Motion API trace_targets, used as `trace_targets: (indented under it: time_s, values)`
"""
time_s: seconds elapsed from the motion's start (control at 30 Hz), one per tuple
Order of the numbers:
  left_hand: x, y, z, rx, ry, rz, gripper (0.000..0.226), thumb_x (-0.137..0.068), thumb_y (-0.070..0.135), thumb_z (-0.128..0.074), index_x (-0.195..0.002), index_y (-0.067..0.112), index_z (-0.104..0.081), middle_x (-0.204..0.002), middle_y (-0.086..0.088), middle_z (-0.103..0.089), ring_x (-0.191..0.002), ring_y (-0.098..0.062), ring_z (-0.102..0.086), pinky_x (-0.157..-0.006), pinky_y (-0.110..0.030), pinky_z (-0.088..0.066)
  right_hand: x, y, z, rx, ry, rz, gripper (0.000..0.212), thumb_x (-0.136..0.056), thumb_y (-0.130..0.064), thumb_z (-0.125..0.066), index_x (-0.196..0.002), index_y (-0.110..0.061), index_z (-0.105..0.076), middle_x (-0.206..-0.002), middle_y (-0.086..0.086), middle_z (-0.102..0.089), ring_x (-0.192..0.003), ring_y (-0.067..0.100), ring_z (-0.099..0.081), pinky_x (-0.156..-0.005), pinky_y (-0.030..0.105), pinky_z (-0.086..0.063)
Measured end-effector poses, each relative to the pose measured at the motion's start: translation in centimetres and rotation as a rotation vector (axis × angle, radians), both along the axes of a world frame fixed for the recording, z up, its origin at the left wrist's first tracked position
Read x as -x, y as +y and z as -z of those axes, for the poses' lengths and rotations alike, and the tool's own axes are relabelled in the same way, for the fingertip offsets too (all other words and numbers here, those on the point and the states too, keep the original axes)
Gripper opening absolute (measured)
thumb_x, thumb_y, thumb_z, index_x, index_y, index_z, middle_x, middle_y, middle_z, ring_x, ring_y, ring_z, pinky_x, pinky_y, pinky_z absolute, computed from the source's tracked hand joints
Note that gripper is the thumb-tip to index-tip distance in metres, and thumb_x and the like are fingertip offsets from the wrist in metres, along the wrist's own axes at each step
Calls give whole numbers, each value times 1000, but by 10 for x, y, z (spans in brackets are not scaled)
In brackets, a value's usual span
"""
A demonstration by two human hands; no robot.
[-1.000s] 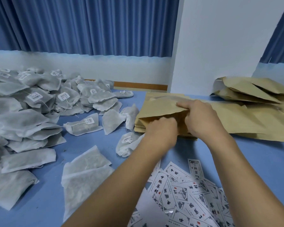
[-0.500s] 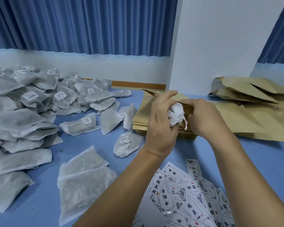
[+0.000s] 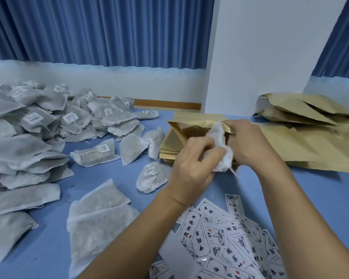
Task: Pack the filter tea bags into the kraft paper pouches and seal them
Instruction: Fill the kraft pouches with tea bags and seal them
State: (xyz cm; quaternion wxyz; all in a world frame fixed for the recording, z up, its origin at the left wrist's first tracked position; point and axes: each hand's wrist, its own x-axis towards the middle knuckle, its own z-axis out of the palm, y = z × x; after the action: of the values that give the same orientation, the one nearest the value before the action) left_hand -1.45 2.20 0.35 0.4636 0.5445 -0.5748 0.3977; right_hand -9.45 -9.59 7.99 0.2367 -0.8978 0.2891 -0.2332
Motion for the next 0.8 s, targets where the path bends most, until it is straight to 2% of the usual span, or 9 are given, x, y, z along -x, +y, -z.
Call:
trace_targets:
  time_s: [0.1, 0.2, 0.27, 0.33, 0.43, 0.5, 0.6, 0.73, 0.8]
  values:
    - [-7, -2, 4, -421, 135, -120, 31, -85, -10, -62, -109, 8, -71, -110, -11, -65, -101, -33, -62, -78, -41, -52, 0, 3, -1, -46, 20, 15, 61, -84, 1, -40, -116, -39, -72, -108, -6, -72, -100, 18, -65, -75, 20, -46]
    - [-17, -23, -9, -849, 379, -322, 27, -91, 8, -60, -111, 25, -62, -104, -4, -60, -106, -32, -62, -72, -34, -42, -2, 8, 2, -55, 24, -17, 61, -82, 1, -40, -117, -37, -72, -103, 2, -76, -100, 24, -67, -89, 31, -54]
    - [-27, -42, -22, -960, 472, -334, 32, -93, 19, -60, -125, 23, -57, -117, -8, -62, -110, -33, -61, -79, -33, -44, -5, 10, 3, -28, 23, -33, 57, -84, 1, -45, -116, -37, -72, -111, 3, -74, -105, 25, -65, -93, 33, -53]
    - [-40, -57, -35, -992, 542, -271, 35, -95, 25, -56, -129, 24, -54, -129, -6, -59, -117, -30, -56, -97, -36, -46, -7, 11, 4, 10, 5, -18, 60, -85, 1, -44, -121, -39, -70, -125, 2, -68, -113, 25, -60, -94, 29, -50]
    - [-49, -68, -43, -1040, 446, -314, 29, -99, 33, -48, -126, 26, -56, -135, -4, -57, -126, -28, -52, -103, -36, -36, -9, 12, 6, 65, -35, 48, 67, -83, 2, -40, -130, -40, -64, -133, 6, -63, -117, 29, -57, -94, 30, -47]
    - [-34, -66, -39, -1065, 485, -169, 26, -98, 24, -51, -122, 16, -58, -130, -13, -60, -125, -34, -53, -96, -36, -38, -10, 10, 10, 118, -36, 98, 69, -83, 1, -39, -134, -40, -60, -132, 8, -62, -117, 32, -56, -95, 35, -49]
    - [-7, -42, -22, -886, 479, -35, 3, -89, 18, -55, -88, 16, -56, -96, -11, -68, -96, -38, -63, -68, -36, -43, -11, 5, 16, 183, 16, 159, 70, -82, -2, -42, -137, -43, -55, -127, 10, -63, -116, 35, -55, -90, 39, -48]
    - [-2, 15, 20, -360, 336, -303, 11, -88, 16, -60, -91, 13, -70, -93, 0, -68, -89, -23, -62, -84, -37, -47, -13, 2, 21, 205, 43, 189, 57, -88, -3, -45, -128, -41, -61, -119, 13, -64, -104, 40, -57, -80, 42, -50]
    - [-5, 35, 32, -482, 502, -529, 25, -88, 24, -60, -111, 19, -68, -122, 0, -62, -114, -23, -55, -102, -43, -39, -15, 4, 23, 213, 40, 191, 50, -90, -4, -45, -122, -38, -64, -115, 16, -64, -97, 41, -58, -77, 43, -51]
